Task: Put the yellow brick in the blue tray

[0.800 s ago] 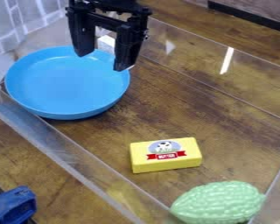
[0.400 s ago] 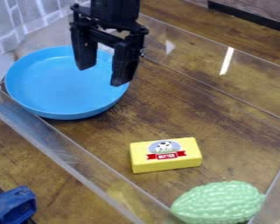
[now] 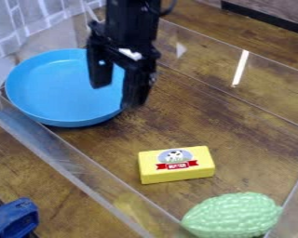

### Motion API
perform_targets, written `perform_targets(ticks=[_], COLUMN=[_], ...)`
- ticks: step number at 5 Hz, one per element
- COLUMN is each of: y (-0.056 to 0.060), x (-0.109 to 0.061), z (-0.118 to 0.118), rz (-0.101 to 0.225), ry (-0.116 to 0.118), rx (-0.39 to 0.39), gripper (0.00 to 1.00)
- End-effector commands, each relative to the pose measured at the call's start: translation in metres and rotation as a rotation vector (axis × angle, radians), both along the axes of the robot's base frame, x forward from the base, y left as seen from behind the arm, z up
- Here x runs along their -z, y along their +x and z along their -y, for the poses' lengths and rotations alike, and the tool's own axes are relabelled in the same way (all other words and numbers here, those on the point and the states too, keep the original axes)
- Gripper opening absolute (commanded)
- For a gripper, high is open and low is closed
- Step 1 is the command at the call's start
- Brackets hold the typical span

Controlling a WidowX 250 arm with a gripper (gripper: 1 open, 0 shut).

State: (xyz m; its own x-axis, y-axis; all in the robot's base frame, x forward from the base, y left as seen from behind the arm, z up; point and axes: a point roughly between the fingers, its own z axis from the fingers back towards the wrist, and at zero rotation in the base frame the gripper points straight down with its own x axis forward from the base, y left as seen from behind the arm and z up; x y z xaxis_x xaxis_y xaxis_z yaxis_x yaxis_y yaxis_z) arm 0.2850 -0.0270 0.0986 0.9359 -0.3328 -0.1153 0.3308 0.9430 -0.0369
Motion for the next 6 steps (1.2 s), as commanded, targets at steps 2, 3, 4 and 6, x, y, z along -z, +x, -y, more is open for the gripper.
perform_targets(ticks=[2,3,4,6], y=[-0.008,-0.008,-0.007,-0.005], x=[0.01,0.026,0.035,0.055], z=[0.03,0.036,0.039,0.042], rz=[0.083,0.109,0.128,0.164], ry=[-0.003,0.01,0.01,-0.003], rx=[0.315,0.36,0.374,0.414], gripper=[1.0,1.0,1.0,1.0])
